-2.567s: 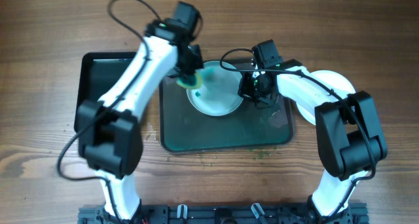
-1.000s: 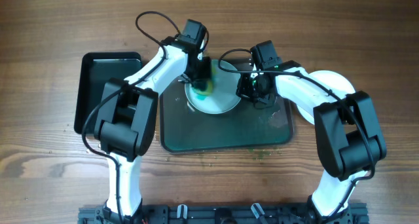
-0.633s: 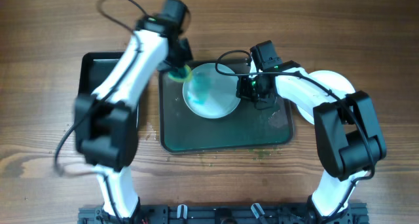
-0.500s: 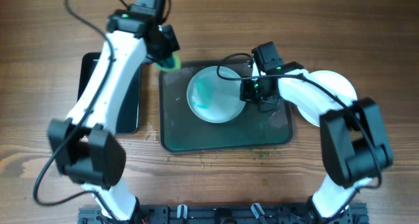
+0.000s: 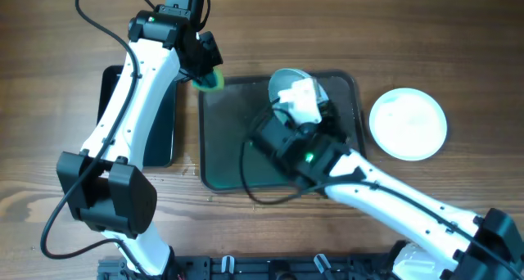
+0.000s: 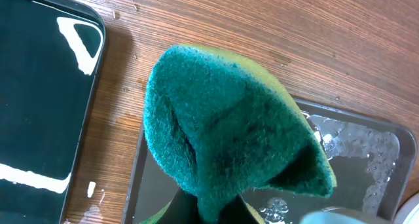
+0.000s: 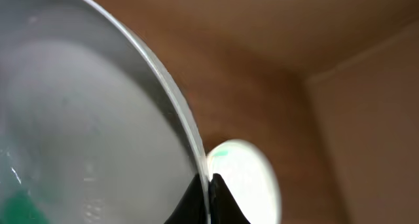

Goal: Clean dirty plates on tray and stack at the side
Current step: 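Carry the third plate with right gripper onto the plate stack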

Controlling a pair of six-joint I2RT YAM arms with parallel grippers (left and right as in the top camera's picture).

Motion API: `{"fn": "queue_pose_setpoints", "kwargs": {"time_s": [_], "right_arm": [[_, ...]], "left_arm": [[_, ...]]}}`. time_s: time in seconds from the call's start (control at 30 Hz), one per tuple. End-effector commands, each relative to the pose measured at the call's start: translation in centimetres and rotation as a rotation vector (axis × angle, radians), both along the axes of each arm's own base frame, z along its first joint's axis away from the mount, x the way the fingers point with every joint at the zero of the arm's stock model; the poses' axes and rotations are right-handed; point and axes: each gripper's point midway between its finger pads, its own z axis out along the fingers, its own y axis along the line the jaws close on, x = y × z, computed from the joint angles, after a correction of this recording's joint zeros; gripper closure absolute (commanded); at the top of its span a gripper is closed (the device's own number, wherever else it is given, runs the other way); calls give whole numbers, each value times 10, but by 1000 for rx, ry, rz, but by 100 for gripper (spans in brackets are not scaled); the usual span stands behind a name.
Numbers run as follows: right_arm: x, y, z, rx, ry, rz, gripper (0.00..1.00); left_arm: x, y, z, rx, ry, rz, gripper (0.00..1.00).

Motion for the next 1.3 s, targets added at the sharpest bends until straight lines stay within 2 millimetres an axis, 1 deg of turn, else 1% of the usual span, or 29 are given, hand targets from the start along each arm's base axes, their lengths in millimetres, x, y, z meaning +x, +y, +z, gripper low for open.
{"fn": "queue_pose_setpoints", "kwargs": {"time_s": [0.0, 0.07, 0.13, 0.2, 0.27, 0.3, 0.33, 0.37, 0.4, 0.43, 0.5, 0.57, 0.6, 0.63, 0.67, 0.77, 0.83, 0.87, 0.9, 0.93, 1.0, 1.17, 1.2, 1.23, 1.27], "right_arm": [[-7, -10, 43, -124, -186, -43, 96], [-8, -11, 42, -119, -186, -48, 96], [-8, -10, 37, -90, -169, -47, 96], [-6, -13, 24, -6, -130, -66, 96], [-6, -22, -3, 160, -15, -124, 96], [-5, -25, -14, 221, 49, -140, 96], [-4, -27, -29, 329, 146, -155, 96], [-3, -26, -40, 431, 224, -163, 96], [-2, -25, -52, 569, 335, -165, 96], [2, -28, -58, 666, 412, -153, 96], [13, -51, -64, 820, 502, -159, 96], [21, -77, -64, 947, 526, -180, 96], [25, -97, -63, 1005, 511, -224, 96], [28, -127, -63, 1047, 473, -305, 96], [27, -154, -64, 1065, 438, -380, 96], [15, -222, -67, 1082, 349, -572, 96], [1, -260, -75, 1056, 294, -708, 96], [-6, -273, -80, 1037, 281, -755, 96], [-12, -284, -86, 1021, 267, -795, 96], [-17, -290, -94, 1014, 259, -818, 96], [-25, -296, -112, 986, 257, -851, 96], [-35, -293, -148, 989, 271, -885, 94], [-36, -292, -150, 990, 277, -887, 80], [-35, -291, -150, 996, 282, -881, 62], [-32, -284, -150, 1017, 304, -831, 49]], "left_arm": [[-1, -3, 0, 1, 1, -25, 96], [-1, -3, 0, 1, 1, -25, 96], [-1, -3, 0, 2, 4, -25, 96], [-1, -3, 0, 2, 4, -25, 96], [-2, -3, 0, 2, 6, -25, 96], [-3, -2, -1, 4, 11, -25, 96], [-4, -2, -1, 5, 16, -25, 96], [-5, -2, -2, 7, 21, -25, 96], [-6, -2, -2, 7, 23, -25, 96], [-6, -2, -2, 7, 23, -25, 96], [-6, -2, -2, 7, 22, -25, 96], [-6, -2, -2, 7, 23, -25, 96], [-6, -2, -2, 7, 22, -25, 96], [-6, -2, -2, 7, 23, -25, 96], [-6, -2, -2, 7, 22, -25, 96], [-6, -2, -2, 7, 22, -25, 96], [-6, -2, -2, 7, 22, -25, 96], [-6, -2, -2, 7, 23, -25, 96], [-6, -2, -2, 7, 24, -25, 96], [-6, -1, -2, 8, 27, -25, 96], [-7, -1, -4, 9, 31, -25, 96], [-7, -1, -4, 9, 31, -25, 96], [-7, -1, -4, 9, 31, -25, 96], [-7, -1, -4, 10, 30, -25, 96], [-7, 0, -4, 18, 28, -30, 96]]}}
